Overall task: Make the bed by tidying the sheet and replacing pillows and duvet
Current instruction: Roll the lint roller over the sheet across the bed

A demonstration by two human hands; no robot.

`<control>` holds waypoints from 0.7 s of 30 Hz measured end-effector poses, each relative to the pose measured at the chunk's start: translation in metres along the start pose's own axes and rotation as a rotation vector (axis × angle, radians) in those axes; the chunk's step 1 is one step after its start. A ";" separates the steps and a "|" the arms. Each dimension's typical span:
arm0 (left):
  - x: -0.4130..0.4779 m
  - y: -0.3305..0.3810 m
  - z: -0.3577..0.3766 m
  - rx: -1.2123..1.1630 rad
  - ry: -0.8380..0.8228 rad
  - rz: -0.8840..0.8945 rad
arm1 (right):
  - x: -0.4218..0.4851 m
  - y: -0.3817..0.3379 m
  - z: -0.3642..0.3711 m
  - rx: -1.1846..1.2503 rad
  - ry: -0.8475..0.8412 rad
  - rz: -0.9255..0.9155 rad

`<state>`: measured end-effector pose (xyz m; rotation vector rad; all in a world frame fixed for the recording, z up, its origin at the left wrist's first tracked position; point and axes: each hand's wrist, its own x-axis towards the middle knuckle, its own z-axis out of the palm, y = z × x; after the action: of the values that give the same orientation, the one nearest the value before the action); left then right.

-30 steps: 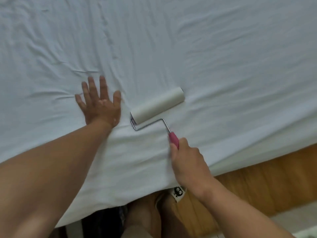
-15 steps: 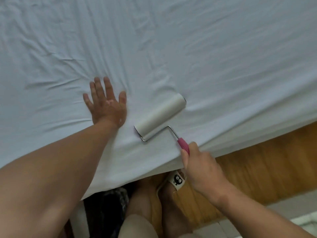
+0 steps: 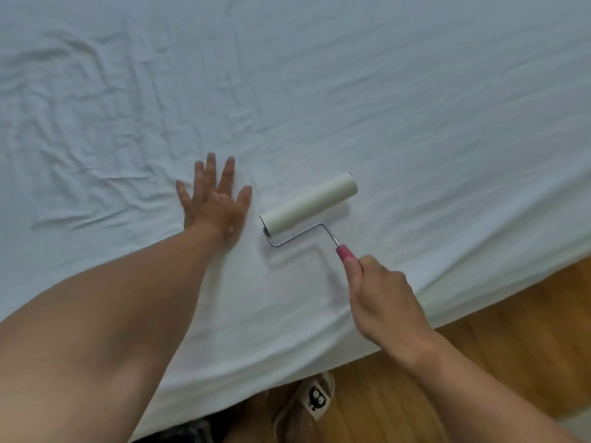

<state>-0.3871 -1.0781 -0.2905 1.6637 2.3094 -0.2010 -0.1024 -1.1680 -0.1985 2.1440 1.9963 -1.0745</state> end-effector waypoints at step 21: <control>0.249 -0.025 -0.071 -0.016 0.049 -0.022 | 0.205 -0.127 -0.056 0.116 0.036 0.159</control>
<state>-0.4944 -0.8410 -0.3018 1.6540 2.3592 -0.1480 -0.2012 -0.9409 -0.2014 2.3488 1.7816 -1.1617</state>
